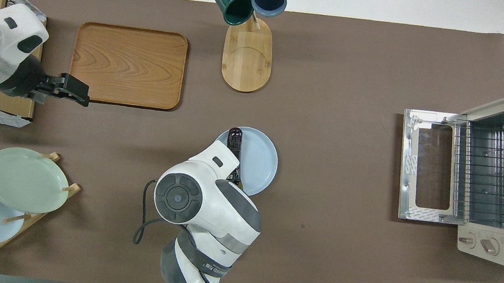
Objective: Put eggplant into oven
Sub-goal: 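Grasp the eggplant on the blue plate with the right gripper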
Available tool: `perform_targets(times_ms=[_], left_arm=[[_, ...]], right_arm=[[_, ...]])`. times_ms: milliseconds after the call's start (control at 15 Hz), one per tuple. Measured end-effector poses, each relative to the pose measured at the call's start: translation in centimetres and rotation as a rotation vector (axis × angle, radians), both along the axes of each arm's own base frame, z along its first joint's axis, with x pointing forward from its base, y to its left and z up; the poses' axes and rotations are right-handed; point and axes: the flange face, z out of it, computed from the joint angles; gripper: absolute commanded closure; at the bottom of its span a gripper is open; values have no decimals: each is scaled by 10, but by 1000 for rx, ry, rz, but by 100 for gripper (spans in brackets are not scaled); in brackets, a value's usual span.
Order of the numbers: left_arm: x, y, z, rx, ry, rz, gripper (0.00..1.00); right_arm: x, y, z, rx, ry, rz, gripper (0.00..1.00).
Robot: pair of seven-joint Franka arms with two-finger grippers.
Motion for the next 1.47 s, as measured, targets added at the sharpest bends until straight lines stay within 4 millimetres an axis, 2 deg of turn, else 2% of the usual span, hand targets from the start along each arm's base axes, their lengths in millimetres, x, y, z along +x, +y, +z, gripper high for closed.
perform_targets(times_ms=[67, 267, 533, 600, 667, 733, 1067, 1200, 1467], left_arm=[[-8, 1, 12, 10, 0, 3, 0], [-26, 3, 37, 17, -12, 8, 0], [-40, 3, 37, 22, -2, 7, 0], [-40, 2, 36, 22, -1, 5, 0], [-40, 1, 36, 22, -2, 4, 0], [-40, 1, 36, 22, -3, 3, 0], [-42, 0, 38, 23, 0, 2, 0], [-43, -1, 40, 23, 0, -1, 0], [-45, -3, 46, 23, -10, -6, 0]], right_arm=[[1, -1, -1, 3, -5, -2, 59], [3, -7, -12, 29, -26, -3, 60], [-6, -15, -38, 49, -47, 13, 60], [-9, -15, -41, 50, -49, 20, 64], [-11, -15, -44, 49, -50, 24, 79], [-12, -15, -45, 47, -50, 28, 99], [-12, -15, -41, 28, -74, 57, 100], [-13, -16, -36, -30, -75, 84, 100], [-5, -27, -6, -156, -65, 86, 100]])
